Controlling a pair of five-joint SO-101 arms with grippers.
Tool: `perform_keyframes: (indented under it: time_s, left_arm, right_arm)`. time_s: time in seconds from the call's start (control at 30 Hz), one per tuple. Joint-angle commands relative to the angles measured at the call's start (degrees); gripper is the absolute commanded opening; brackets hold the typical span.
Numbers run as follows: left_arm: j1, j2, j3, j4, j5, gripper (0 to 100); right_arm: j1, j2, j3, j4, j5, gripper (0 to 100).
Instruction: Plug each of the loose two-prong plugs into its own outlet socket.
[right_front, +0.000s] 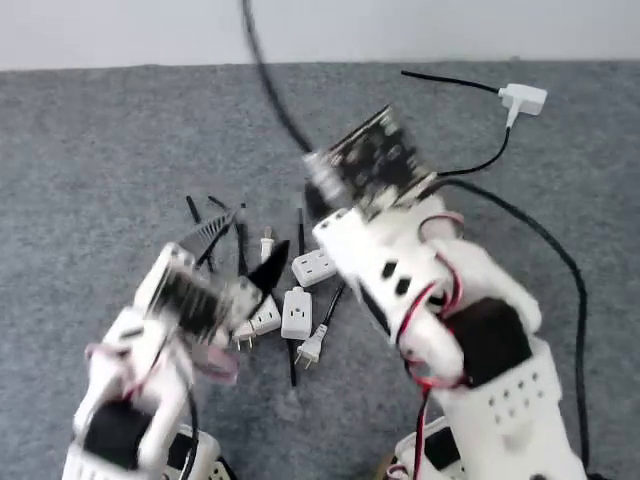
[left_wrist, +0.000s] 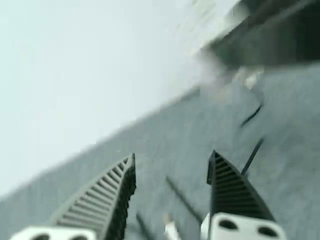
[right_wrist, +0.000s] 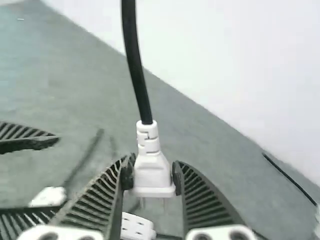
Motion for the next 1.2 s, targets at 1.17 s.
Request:
perform_keyframes:
  time_s: [1.17]
  left_arm:
    - [-5.80,-21.36,8.22,1.23,-0.97,24]
  right_arm:
    - [-20.79,-8.66,-3.43,14.64,0.26,1.0]
